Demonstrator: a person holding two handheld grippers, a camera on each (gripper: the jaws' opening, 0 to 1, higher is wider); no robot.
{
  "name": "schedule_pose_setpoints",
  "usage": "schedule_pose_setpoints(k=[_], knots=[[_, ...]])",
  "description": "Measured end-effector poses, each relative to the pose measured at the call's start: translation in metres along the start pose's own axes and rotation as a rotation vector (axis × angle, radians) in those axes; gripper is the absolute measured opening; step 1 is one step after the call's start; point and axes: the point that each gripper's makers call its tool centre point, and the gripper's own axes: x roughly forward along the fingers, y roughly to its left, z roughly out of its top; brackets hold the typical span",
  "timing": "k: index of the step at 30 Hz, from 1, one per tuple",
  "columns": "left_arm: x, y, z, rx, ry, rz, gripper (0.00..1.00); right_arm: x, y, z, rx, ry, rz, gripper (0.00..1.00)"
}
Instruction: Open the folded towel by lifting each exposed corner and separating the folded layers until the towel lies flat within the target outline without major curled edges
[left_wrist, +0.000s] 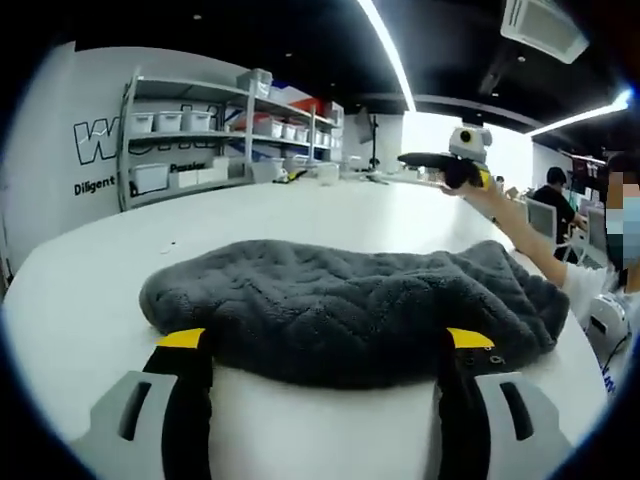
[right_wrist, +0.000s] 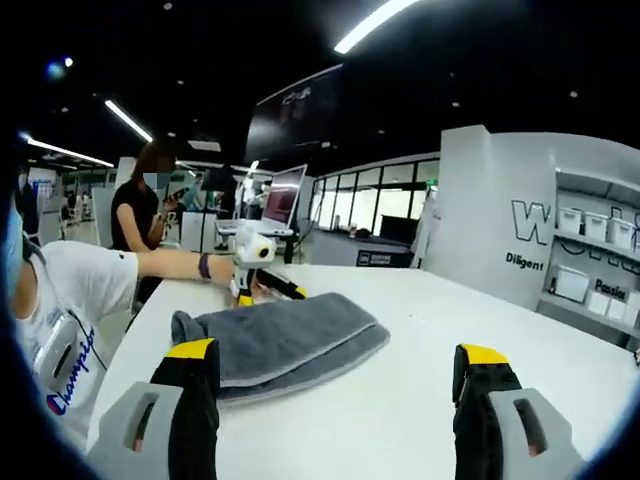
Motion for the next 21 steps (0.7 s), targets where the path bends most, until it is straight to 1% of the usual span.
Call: schedule_pose_setpoints(k=[3,6,8,13,17,21], knots=[[0.020,0.004,0.007,0.010,0.015,-0.028,0.93,-0.002,-0.004,-0.001,0.010,-0.003,-0.007,0.99],[0.042,0.007,0.014,0.023,0.038,-0.069,0.93,-0.003,-0.007,-0.003,0.012,0.002,-0.018,0.99],[0.055,0.010,0.019,0.029,0.042,-0.087,0.93,-0.003,-0.008,-0.004,0.008,0.007,-0.023,0.99],[0.085,0.005,0.026,0.033,0.041,-0.127,0.93,-0.005,-0.010,-0.006,0.007,0.013,-0.025,0.99],[0.103,0.004,0.031,0.032,0.029,-0.149,0.93,-0.006,-0.012,-0.006,0.011,0.010,-0.024,0.99],[0.114,0.002,0.036,0.031,0.013,-0.161,0.93,-0.008,-0.016,-0.009,0.022,0.006,-0.025,0.99]])
